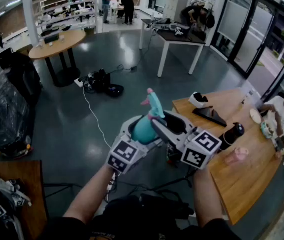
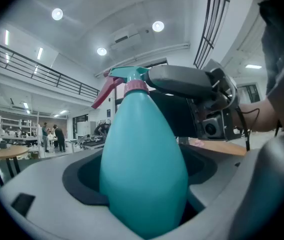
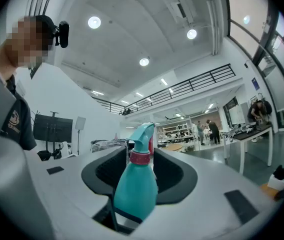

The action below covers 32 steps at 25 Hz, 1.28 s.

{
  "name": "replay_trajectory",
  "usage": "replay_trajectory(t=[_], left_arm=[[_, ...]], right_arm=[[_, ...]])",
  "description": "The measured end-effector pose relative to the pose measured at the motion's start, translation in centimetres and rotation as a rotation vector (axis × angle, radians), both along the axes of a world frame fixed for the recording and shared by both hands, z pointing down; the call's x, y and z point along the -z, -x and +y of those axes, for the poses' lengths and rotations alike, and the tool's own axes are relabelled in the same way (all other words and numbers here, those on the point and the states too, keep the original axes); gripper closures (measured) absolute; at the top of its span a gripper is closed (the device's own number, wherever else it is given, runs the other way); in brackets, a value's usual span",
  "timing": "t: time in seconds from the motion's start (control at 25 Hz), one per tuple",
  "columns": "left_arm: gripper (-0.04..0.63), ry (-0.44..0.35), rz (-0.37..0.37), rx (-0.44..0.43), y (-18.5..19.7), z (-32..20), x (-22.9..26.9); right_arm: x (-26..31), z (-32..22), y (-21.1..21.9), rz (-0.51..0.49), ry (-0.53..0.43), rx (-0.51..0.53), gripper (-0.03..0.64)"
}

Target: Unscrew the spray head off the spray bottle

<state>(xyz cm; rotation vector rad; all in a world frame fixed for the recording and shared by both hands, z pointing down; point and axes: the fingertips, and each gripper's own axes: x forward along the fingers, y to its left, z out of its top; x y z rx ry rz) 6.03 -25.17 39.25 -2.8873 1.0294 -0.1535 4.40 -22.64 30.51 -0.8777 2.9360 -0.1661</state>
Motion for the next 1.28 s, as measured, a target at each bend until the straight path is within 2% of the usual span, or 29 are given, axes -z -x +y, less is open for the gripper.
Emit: replay_trajectory(t=[0.36, 0.76, 0.92, 1.28], left_arm=[[0.158, 0.018, -0.035, 0.114, 0.6, -1.4, -0.7], [0.158, 0.001, -0.086, 0.152, 0.5, -1.5, -1.0], [0.158, -0.001, -0.07, 0.088, 0.0, -1.0, -0.9], [0.158, 0.025, -0.023, -0.194, -1.5, 2.2, 0.1]], right_arm=[[-0.7, -1.7, 0.3, -0.008, 0.058, -0.13, 0.451], [-1.2, -2.3, 0.6, 0.043, 0.079, -0.2, 0.466], [-1.1, -1.8, 0.5, 0.026, 0.07, -0.143, 0.476], [-0.2, 0.4, -0.1, -0.028, 0.054, 0.072, 0.483]])
